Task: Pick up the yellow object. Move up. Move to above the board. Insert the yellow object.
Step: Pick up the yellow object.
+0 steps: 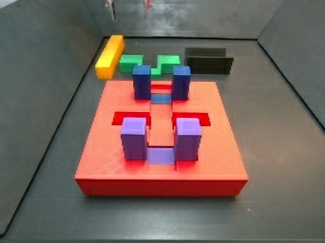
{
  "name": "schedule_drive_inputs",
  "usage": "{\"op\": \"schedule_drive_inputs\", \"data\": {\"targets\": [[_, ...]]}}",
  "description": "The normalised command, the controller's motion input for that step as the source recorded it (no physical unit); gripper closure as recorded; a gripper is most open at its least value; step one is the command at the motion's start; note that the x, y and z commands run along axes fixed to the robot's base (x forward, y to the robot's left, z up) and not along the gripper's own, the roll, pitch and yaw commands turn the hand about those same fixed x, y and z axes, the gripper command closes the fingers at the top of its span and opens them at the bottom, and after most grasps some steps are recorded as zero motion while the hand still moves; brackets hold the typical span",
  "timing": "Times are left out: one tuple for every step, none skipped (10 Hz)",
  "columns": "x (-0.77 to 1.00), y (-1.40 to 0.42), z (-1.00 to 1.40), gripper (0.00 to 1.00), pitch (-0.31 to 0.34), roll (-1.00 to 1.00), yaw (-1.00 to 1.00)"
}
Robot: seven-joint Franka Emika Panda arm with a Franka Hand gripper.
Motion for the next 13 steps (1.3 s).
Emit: {"op": "schedule_drive_inputs", "data": {"targets": [[-0.09,-0.06,-0.51,0.00,0.000,0.10,0.00],[-0.25,-0.02,-0.49,0.00,-0.026,0.07,0.00],[-0.58,0.00,-0.46,0.00,-0.014,0.04,0.00],[-0.76,-0.01,-0.33,0.00,0.000,0.00,0.00],[-0.81,-0.05,-0.20,0.00,0.000,0.00,-0.05],[-0.52,-0.12,-0.09,0.00,-0.073,0.00,-0.04],[-0.12,-0.15,-0.17,0.00,-0.069,0.01,0.00],[0.00,-0.03,-0.21,0.00,-0.074,0.01,0.00],[-0.01,0.00,-0.27,0.00,-0.071,0.03,0.00],[-0.05,-0.02,-0.32,0.00,-0.070,0.05,0.00],[-0.09,-0.02,-0.40,0.00,-0.036,0.07,0.00],[-0.18,-0.13,-0.38,0.00,-0.007,0.08,-0.09],[-0.19,-0.09,-0.31,0.00,-0.029,0.03,-0.17]]}}
